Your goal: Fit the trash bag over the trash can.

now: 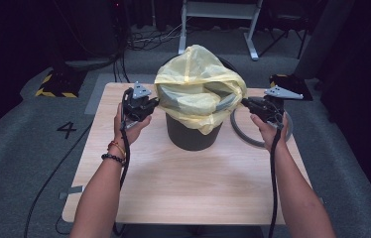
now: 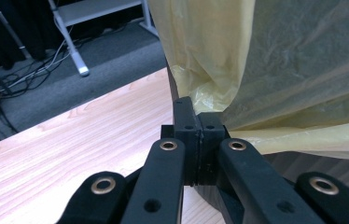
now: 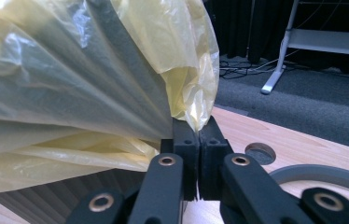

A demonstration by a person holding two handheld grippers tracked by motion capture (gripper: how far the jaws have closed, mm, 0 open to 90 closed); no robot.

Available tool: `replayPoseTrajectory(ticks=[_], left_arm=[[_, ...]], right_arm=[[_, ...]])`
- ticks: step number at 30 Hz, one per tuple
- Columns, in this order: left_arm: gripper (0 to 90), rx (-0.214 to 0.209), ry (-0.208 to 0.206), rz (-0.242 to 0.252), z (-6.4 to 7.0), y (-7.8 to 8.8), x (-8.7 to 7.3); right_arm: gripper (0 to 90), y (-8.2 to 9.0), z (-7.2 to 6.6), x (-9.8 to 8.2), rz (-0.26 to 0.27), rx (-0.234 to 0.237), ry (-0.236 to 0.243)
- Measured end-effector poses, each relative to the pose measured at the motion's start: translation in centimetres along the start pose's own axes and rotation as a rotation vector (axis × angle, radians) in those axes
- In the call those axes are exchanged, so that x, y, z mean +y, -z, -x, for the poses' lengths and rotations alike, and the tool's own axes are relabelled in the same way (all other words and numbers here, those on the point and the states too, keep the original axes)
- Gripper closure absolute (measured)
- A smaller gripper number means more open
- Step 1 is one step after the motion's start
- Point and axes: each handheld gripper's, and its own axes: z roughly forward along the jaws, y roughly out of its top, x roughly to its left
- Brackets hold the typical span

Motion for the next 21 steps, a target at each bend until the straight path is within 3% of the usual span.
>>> replayPoseTrajectory(ticks=[2,5,8,11,15,19,21], left_arm=[[85.4,0.027,0.009,0.023,0.0,0.2,-0.1],[67.2,0.048,0.029,0.054,-0.2,0.8,-0.2],[60.7,0.046,0.032,0.099,-0.5,1.9,-0.4],[57.7,0.044,0.055,0.136,-1.2,2.9,-0.2],[53.8,0.061,0.109,0.168,-2.1,3.2,0.5],[52.4,0.067,0.109,0.171,-2.0,2.7,1.2],[53.5,0.068,0.082,0.149,-1.7,2.2,1.4]], right_arm=[[83.8,0.4,0.1,-0.1,0.030,-0.003,0.001],[71.5,1.4,0.2,0.0,0.063,-0.017,0.024],[61.3,2.5,0.3,0.3,0.107,-0.001,0.048],[53.9,3.5,0.3,0.9,0.146,0.038,0.064],[50.3,4.2,0.2,2.1,0.201,0.021,0.054],[49.0,4.3,0.0,3.3,0.245,0.045,0.008],[47.9,4.1,-0.4,3.8,0.254,0.056,-0.002]])
